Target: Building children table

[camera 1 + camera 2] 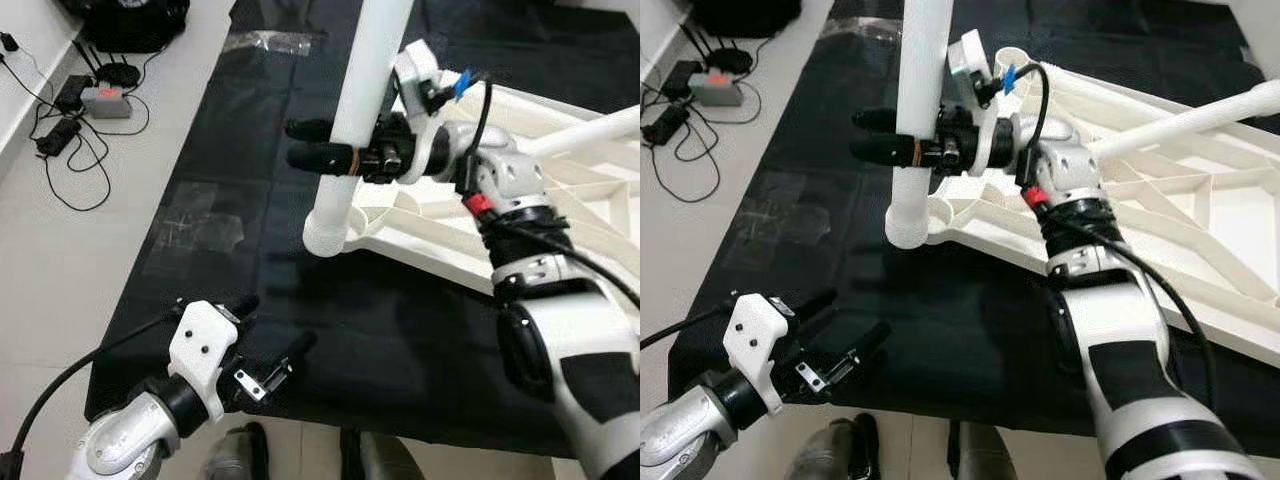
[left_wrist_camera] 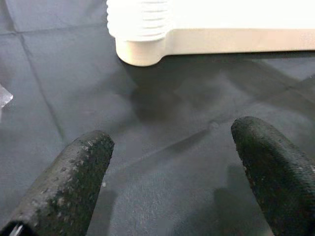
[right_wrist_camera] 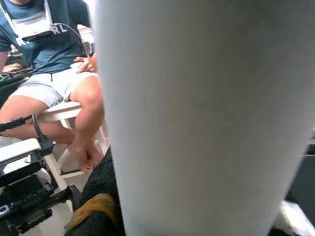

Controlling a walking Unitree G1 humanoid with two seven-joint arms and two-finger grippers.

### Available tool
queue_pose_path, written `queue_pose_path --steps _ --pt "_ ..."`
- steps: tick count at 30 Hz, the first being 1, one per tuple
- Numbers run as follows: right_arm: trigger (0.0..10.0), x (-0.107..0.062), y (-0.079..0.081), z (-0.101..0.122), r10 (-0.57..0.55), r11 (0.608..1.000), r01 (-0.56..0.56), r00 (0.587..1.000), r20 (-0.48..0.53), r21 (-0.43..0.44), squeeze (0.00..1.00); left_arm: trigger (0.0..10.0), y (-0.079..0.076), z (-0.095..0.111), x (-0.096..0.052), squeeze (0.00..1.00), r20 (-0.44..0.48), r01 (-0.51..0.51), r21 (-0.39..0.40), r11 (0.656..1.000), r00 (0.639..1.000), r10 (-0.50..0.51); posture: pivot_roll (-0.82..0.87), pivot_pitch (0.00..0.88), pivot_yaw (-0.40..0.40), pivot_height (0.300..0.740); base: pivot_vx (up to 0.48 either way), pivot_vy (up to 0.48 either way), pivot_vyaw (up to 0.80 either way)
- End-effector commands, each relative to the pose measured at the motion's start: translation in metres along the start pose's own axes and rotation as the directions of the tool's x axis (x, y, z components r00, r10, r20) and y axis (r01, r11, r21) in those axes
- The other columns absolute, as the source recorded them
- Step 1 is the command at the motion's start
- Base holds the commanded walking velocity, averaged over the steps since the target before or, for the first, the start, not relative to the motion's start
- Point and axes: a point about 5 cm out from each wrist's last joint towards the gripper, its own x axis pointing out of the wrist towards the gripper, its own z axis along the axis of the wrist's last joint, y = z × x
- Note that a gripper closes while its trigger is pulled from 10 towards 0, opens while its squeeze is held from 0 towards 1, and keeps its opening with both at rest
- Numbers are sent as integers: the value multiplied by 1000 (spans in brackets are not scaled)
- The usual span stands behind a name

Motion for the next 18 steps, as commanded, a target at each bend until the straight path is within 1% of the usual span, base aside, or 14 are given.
queue_pose_path --steps 1,4,7,8,9,10,12,14,15,17,18 --pt "10000 -4 -1 8 19 999 -19 1000 1 -43 0 10000 -3 0 -4 0 -19 15 12 1000 1000 -14 89 373 -54 740 0 0 0" --pt "10000 -12 -6 15 -18 996 17 1000 -6 -82 0 10000 -4 1 -5 0 -20 14 16 1000 1000 -13 95 378 -50 740 0 0 0" --pt "10000 -17 -8 17 -36 995 35 999 -10 -97 0 10000 -4 1 -6 0 -21 12 17 1000 1000 -12 95 378 -49 740 0 0 0" --pt "10000 -21 -8 19 -54 992 51 998 -20 -111 0 10000 -4 1 -6 0 -21 11 17 1000 1000 -11 96 380 -48 740 0 0 0" --pt "10000 -21 -8 19 -54 992 51 998 -20 -111 0 10000 -4 1 -6 0 -21 11 17 1000 1000 -11 96 380 -48 740 0 0 0" --pt "10000 -25 -9 19 -63 990 58 997 -39 -127 0 10000 -4 1 -6 0 -21 10 16 1000 1000 -10 96 381 -45 740 0 0 0" --pt "10000 -25 -9 19 -63 990 58 997 -39 -127 0 10000 -4 1 -6 0 -21 10 16 1000 1000 -10 96 381 -45 740 0 0 0" --pt "10000 -27 -9 19 -62 989 53 996 -59 -138 0 10000 -4 1 -6 0 -22 10 16 1000 1000 -10 96 382 -43 740 0 0 0" --pt "10000 -28 -7 17 -50 989 37 995 -87 -146 0 10000 -4 1 -7 0 -21 11 16 1000 1000 -10 95 380 -43 740 0 0 0" --pt "10000 -28 -7 17 -50 989 37 995 -87 -146 0 10000 -4 1 -7 0 -21 11 16 1000 1000 -10 95 380 -43 740 0 0 0" --pt "10000 -29 -6 16 -28 988 11 993 -111 -154 0 10000 -4 2 -7 0 -21 11 16 1000 1000 -10 96 380 -42 740 0 0 0"
